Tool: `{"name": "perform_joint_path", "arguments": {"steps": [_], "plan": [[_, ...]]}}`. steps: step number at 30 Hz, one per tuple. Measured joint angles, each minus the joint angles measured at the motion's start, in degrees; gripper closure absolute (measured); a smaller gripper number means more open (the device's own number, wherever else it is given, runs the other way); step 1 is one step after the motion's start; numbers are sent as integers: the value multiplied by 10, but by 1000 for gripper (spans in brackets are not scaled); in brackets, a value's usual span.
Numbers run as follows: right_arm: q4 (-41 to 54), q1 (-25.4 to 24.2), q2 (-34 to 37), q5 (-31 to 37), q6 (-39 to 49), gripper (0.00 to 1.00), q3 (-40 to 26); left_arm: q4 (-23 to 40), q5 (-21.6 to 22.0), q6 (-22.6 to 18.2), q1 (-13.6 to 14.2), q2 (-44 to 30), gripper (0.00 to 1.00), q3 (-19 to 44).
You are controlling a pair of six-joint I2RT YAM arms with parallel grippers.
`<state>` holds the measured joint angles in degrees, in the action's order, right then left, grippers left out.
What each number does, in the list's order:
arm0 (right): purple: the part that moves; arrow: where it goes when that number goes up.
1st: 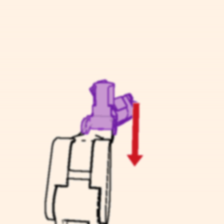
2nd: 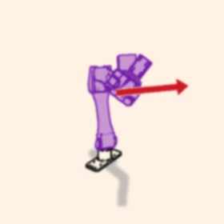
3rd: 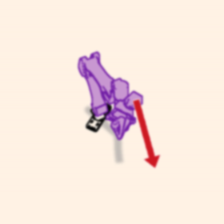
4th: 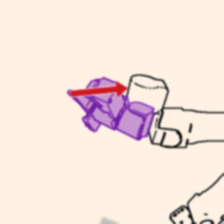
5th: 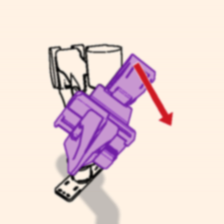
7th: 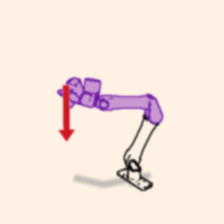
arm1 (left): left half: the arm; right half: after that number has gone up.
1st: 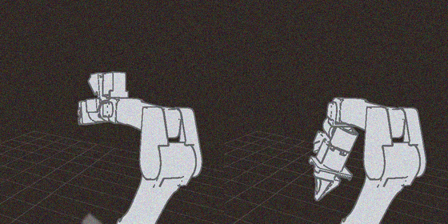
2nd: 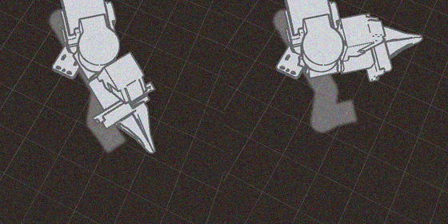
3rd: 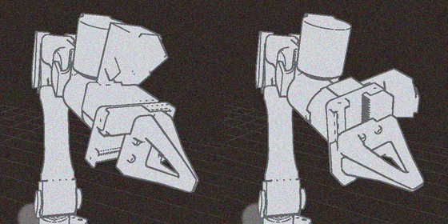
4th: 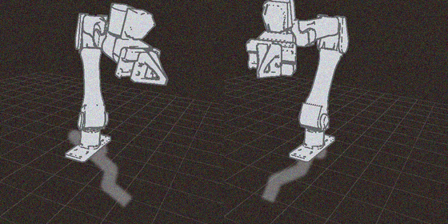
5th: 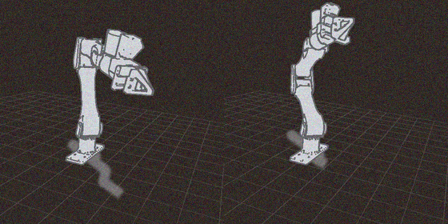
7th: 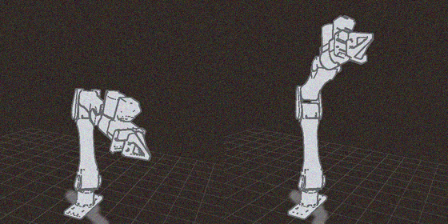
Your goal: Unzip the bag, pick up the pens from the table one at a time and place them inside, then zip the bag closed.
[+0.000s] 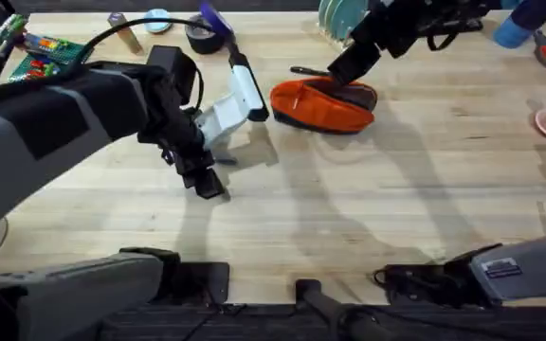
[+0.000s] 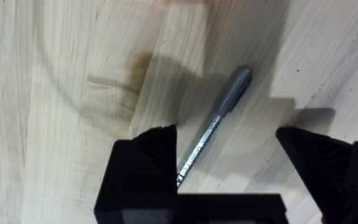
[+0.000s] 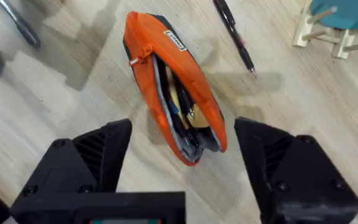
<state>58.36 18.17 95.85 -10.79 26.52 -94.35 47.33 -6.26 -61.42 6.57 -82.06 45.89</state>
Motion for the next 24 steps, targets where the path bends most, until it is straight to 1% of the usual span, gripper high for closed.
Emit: {"name": "perform_joint_path", "arguments": {"steps": [10,11,13,16,21,24], "plan": [[0,0,0,0,0,5,0,0,-5,4,0,0,6,0],[0,0,0,0,0,5,0,0,-6,4,0,0,20,0],[0,0,0,0,0,5,0,3,-10,5,0,0,114,-1],[0,0,0,0,0,4,0,11,-18,5,0,0,293,-4],[0,0,0,0,0,5,0,16,-32,10,0,1,661,-4],[0,0,0,0,0,5,0,16,-44,14,1,1,831,-5]]}}
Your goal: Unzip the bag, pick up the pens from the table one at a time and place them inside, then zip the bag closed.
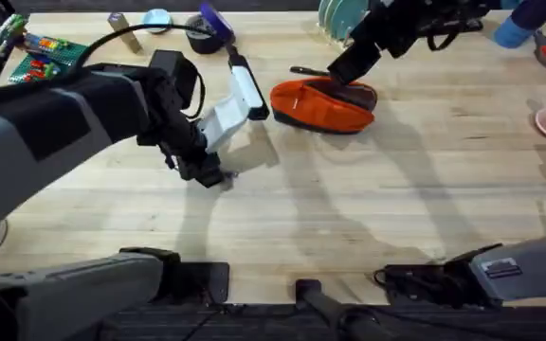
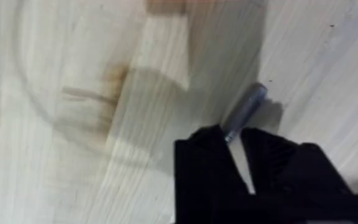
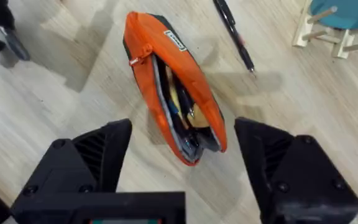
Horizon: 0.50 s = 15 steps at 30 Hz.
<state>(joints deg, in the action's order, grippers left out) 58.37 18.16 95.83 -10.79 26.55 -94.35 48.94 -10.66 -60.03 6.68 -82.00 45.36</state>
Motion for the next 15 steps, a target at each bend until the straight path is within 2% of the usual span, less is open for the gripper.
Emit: {"name": "perform_joint_path", "arguments": {"steps": [4,9,15], "plan": [[0,0,0,0,0,4,0,5,-8,3,3,0,952,0],[0,0,0,0,0,6,0,3,-10,5,3,0,957,0],[0,0,0,0,0,5,0,-4,-11,30,3,0,957,0]]}}
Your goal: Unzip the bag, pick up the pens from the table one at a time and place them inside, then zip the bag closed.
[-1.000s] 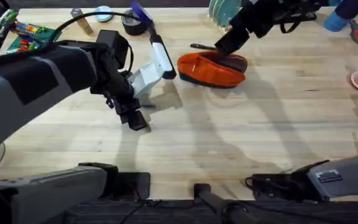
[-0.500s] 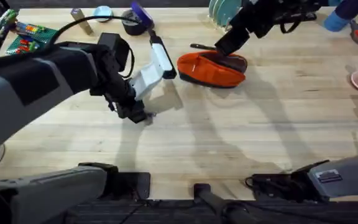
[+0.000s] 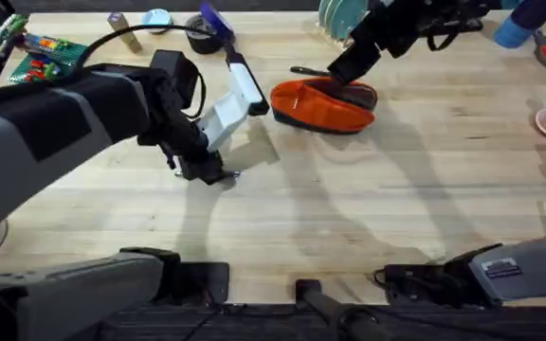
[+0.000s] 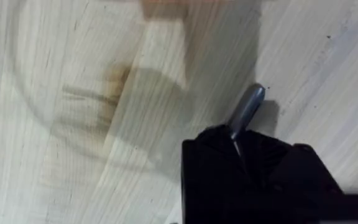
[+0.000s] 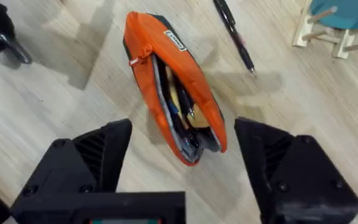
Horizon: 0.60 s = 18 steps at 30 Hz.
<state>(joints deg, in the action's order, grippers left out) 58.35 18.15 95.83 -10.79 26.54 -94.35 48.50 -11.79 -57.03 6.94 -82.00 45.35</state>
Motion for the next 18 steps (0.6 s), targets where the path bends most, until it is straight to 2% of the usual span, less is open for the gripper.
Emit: {"name": "perform_joint_path", "arguments": {"steps": [11,16,18], "plan": [[0,0,-5,0,0,5,0,-36,-3,31,0,-16,959,36],[2,0,-33,0,0,4,0,-36,-13,38,0,-16,960,74],[5,0,-52,0,0,4,0,-35,-34,39,0,-16,960,109]]}}
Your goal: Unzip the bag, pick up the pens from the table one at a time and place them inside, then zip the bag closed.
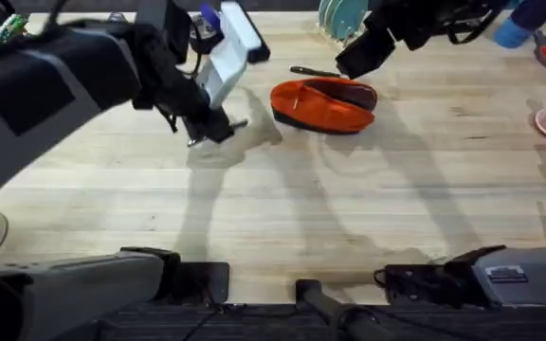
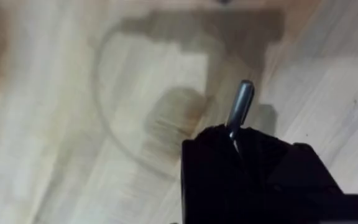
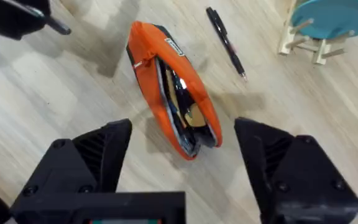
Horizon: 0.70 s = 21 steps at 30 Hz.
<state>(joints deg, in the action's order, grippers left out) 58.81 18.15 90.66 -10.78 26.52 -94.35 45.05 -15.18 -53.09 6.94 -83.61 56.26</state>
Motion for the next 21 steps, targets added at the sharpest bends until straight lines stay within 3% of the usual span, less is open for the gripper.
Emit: {"name": "perform_joint_path", "arguments": {"steps": [10,21], "plan": [[13,0,-30,0,0,5,0,2,-62,12,15,0,961,100],[34,-2,-81,0,0,5,0,-114,-107,19,118,0,961,122]]}}
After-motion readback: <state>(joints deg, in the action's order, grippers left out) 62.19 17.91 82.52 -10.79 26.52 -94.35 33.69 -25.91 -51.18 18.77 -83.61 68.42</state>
